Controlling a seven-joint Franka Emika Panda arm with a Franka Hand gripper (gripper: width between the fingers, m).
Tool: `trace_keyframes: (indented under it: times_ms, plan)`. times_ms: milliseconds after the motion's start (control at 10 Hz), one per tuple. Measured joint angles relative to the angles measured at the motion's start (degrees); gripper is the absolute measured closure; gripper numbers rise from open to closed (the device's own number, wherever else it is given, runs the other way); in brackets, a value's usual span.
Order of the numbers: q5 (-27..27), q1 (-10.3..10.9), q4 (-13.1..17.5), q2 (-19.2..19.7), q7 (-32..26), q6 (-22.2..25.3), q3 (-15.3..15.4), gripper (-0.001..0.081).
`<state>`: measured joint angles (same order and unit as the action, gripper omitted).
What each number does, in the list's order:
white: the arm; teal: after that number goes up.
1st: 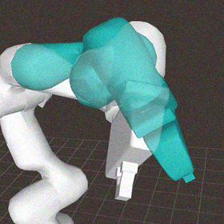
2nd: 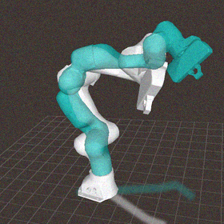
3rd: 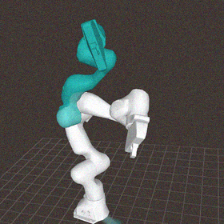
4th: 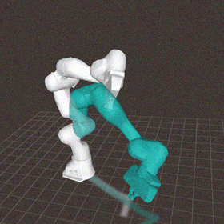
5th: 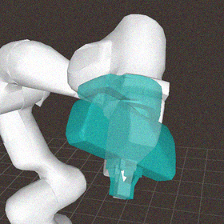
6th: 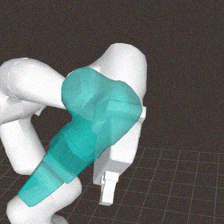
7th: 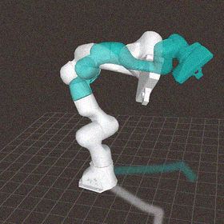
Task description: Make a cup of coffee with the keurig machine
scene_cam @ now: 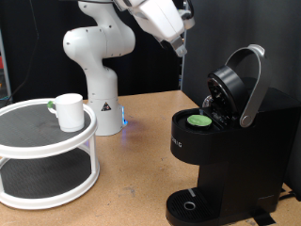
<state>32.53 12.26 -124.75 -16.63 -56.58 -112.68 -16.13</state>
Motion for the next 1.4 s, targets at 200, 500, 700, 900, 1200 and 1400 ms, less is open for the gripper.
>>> trace_keyframes:
  times_ms: [200,500,700,900,1200,1400]
  plan:
    - [0.0,-0.3,1.1,0.0,0.0,0.4,-0.1,0.0005]
    - [1.1,-0.3,0.8,0.0,-0.4,-0.3,-0.3,0.0005]
    - [4.0,0.2,0.1,0.1,-0.5,-1.1,0.3,0.0005]
    - [6.6,1.5,0.2,0.5,-0.2,-1.3,1.6,0.0005]
    - [7.1,3.4,0.7,1.9,2.8,-4.0,5.2,0.0005]
    - [7.1,4.5,0.9,3.0,5.2,-7.3,7.9,0.0005]
